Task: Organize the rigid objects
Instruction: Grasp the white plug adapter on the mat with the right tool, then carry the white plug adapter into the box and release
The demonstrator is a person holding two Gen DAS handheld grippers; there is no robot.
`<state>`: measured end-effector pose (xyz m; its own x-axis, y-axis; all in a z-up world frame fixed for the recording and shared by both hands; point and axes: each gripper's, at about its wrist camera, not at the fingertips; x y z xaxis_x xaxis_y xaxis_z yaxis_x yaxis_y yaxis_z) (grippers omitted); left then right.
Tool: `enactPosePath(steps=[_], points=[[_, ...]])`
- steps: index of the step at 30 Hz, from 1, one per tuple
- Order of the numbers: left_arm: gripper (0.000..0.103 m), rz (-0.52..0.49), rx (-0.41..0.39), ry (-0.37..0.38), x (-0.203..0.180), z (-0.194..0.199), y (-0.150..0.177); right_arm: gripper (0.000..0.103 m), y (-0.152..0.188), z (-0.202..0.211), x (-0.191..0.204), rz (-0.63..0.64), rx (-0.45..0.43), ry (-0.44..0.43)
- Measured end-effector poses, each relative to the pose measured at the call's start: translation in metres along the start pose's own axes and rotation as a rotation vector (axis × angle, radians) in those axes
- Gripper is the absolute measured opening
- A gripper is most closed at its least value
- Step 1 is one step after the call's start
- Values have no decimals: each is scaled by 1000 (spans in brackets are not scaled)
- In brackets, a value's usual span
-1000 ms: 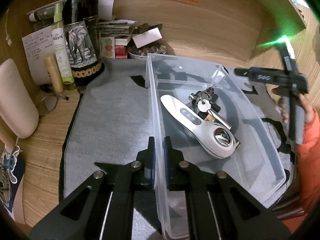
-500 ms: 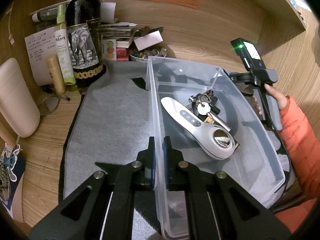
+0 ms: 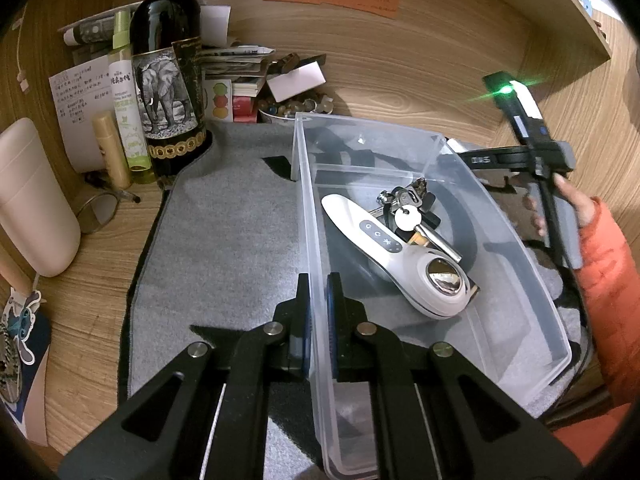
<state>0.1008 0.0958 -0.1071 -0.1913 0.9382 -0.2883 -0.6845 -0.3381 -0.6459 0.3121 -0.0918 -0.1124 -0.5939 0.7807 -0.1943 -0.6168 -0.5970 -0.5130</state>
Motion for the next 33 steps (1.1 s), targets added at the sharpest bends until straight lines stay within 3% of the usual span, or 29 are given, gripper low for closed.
enactPosePath(steps=[10,18,26,33], points=[[6,-9,1,-3,-1,0,0,37,19,88,22,19,-155,49],[7,-21,5,-5,-1,0,1,37,29,139,54,64,-288,24],[7,-3,5,5,1,0,1,37,27,127,110,185,-288,-45],[7,2,5,12,2,0,0,37,17,97,124,199,-230,-111]])
Point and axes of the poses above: each gripper's, at about its wrist camera, not at the fingertips, and z roughly against the way its jaws point, x to its left, y to its underside, and after that the axes turned 14 degrees about z, right-handed
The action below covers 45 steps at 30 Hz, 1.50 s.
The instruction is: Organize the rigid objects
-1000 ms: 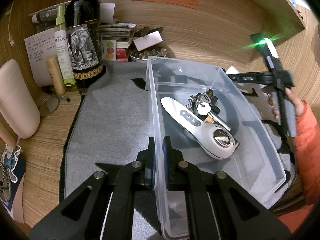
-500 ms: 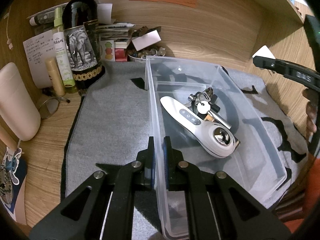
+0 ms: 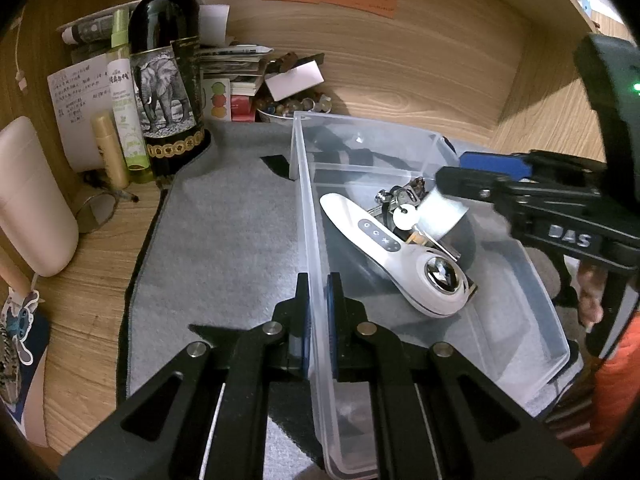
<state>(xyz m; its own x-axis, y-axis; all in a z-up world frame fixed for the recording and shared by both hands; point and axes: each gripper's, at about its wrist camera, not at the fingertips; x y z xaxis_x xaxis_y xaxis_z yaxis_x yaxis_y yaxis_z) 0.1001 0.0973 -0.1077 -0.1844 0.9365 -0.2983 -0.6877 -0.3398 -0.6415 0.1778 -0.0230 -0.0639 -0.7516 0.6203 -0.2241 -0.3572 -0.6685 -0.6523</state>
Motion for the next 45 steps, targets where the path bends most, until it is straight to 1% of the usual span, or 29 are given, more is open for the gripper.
enactPosePath(steps=[7,11,13,15,16,17,18,19,20,21,22,24,26,29,31,32,34,37,40,43,45], points=[[7,-5,2,4,0,-1,0,37,0,-19,-2,-21,46,-22],[7,-12,4,0,-1,-1,0,37,1,-9,-4,-40,27,-27],[7,-11,7,1,-1,0,1,43,3,0,-5,-51,11,-19],[7,-14,5,-5,-2,0,1,59,6,10,-6,-63,-10,-8],[9,-20,4,-14,-3,1,2,62,9,17,-5,-68,-24,8],[12,-23,3,-20,-4,1,3,65,10,21,-5,-69,-33,18],[21,-23,2,-22,-5,2,3,69,13,27,-4,-70,-44,29],[36,-18,1,-29,-5,3,4,72,16,34,-3,-75,-54,38],[51,-12,-4,-32,-5,5,4,78,18,37,-3,-81,-59,43],[56,-3,-18,-36,-5,8,5,84,21,43,-2,-92,-67,50],[63,0,-28,-38,-5,11,5,85,25,49,-2,-105,-76,59],[67,-1,-45,-44,-8,18,6,87,32,58,-1,-122,-90,74],[77,-4,-69,-45,-12,28,6,88,39,68,0,-142,-101,80],[86,-17,-130,-30,-22,48,8,89,50,84,0,-172,-139,72],[91,-37,-190,-15,-31,65,12,95,56,97,3,-179,-172,97],[95,-45,-217,-8,-34,72,13,101,60,106,4,-183,-193,120],[99,-69,-282,7,-43,88,18,103,66,121,7,-194,-237,154],[101,-118,-386,14,-59,109,27,103,71,136,10,-199,-270,180],[102,-133,-453,36,-67,123,34,103,77,150,14,-200,-299,218],[103,-127,-476,75,-71,132,37,103,83,162,18,-211,-334,247],[103,-122,-490,88,-72,138,39,103,86,168,20,-221,-354,243]])
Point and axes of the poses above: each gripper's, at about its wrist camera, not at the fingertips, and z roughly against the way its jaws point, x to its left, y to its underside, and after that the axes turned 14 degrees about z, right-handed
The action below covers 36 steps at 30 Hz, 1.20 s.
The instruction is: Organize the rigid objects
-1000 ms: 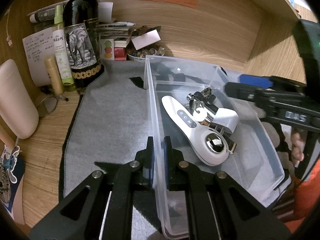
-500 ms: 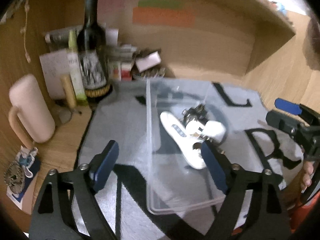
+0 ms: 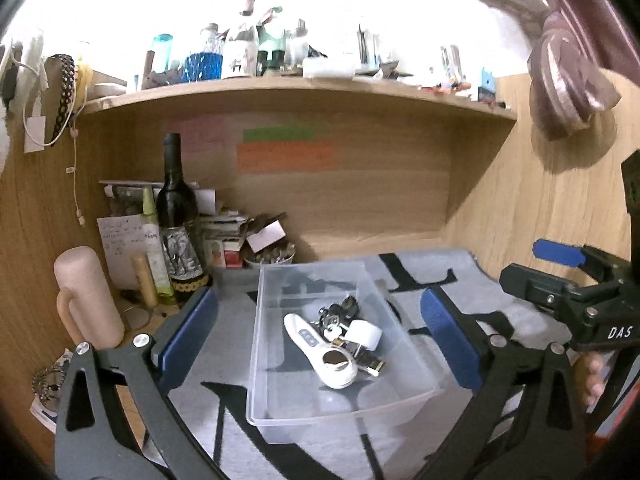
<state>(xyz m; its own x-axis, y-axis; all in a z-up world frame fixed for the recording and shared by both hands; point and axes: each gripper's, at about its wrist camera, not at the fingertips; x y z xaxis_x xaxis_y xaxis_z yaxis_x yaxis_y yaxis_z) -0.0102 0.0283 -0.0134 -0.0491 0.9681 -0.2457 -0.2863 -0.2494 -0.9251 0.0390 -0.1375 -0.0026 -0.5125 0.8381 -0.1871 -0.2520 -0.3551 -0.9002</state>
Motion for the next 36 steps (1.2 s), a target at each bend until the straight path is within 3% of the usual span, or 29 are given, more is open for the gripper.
enactPosePath(steps=[36], points=[[103,18,-4,31,-11,1,7,103,4,16,-1,-43,-41,2]])
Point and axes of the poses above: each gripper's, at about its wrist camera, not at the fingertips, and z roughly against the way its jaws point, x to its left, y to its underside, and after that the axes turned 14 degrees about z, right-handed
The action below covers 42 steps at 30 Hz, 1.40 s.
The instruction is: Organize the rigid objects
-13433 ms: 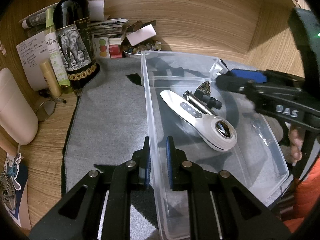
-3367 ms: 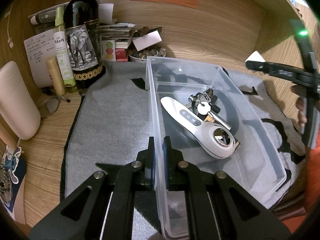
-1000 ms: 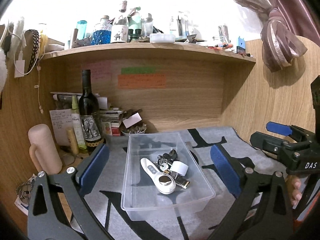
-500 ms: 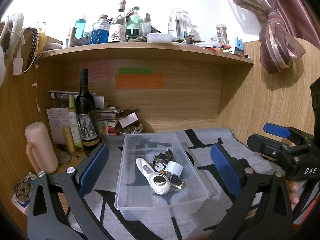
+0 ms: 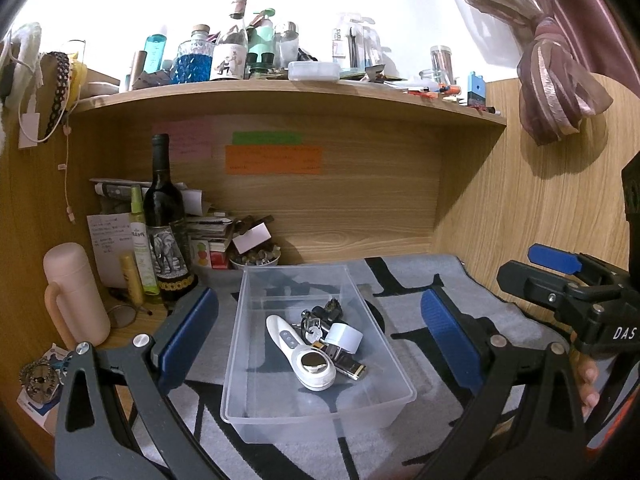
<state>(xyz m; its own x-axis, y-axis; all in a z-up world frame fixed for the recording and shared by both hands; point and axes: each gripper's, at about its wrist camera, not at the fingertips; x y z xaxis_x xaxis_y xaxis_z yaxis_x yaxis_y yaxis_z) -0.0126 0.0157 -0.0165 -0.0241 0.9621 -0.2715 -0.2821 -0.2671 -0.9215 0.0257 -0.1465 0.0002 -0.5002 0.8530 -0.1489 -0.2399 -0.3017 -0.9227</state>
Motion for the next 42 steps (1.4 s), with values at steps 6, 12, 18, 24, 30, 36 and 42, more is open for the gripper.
enactPosePath(steps=[6,12,18,24,30,36,42], points=[[103,3,-1,-2,1,-3,-1,103,-2,-1,1,-1,-2,3],[103,1,-1,-2,1,-3,-2,103,-3,-1,1,-1,-3,5],[103,3,3,0,0,-6,-3,103,-4,-3,1,-2,2,5],[103,3,3,0,0,-5,-3,103,-4,-3,2,-1,2,2],[103,7,5,0,1,-6,-3,103,-5,-3,4,-2,2,2],[103,7,6,0,1,-7,-3,103,-5,-3,4,-1,2,2],[103,9,6,0,2,-7,-3,103,-5,-5,4,4,2,2]])
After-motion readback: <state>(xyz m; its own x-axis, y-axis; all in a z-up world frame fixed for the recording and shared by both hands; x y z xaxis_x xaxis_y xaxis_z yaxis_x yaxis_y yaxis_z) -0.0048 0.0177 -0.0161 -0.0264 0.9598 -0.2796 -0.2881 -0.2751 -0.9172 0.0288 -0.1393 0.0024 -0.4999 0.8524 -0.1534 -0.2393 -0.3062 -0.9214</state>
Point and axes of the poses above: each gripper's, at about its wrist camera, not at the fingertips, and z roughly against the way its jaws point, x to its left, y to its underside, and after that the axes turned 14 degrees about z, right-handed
